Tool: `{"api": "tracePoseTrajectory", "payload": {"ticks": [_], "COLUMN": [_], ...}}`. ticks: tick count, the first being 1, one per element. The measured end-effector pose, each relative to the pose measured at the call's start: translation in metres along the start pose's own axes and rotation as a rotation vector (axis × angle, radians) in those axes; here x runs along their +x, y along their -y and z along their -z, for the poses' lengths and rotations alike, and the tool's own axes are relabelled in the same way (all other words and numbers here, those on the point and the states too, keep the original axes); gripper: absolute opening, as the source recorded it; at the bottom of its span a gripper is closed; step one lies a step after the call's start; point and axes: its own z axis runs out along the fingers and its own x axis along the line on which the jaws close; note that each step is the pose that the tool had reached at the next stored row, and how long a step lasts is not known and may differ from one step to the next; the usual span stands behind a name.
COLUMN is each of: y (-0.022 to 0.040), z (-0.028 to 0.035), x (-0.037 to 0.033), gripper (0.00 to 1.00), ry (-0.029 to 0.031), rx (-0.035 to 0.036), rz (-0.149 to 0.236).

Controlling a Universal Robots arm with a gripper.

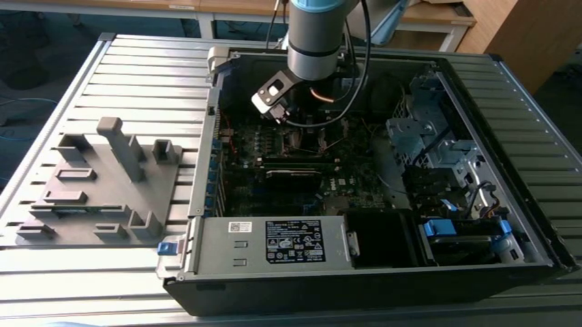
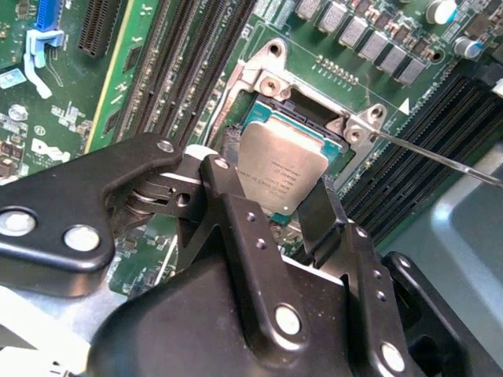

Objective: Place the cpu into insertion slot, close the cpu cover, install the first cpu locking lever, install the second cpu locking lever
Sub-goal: 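Place the cpu into insertion slot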

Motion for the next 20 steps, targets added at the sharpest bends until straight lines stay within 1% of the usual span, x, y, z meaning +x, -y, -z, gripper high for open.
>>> {"api": "tracePoseTrajectory", "payload": {"ticks": [12, 20], "y": [0.0002, 0.0002], "z": [-0.0026, -0.0028], "x": [-0.0001, -0.0001], "gripper": [0.54, 0.54], "ry": [0.0001, 0.0001], "rx": [0.0, 0.0], "rz": [0.0, 0.0]}}
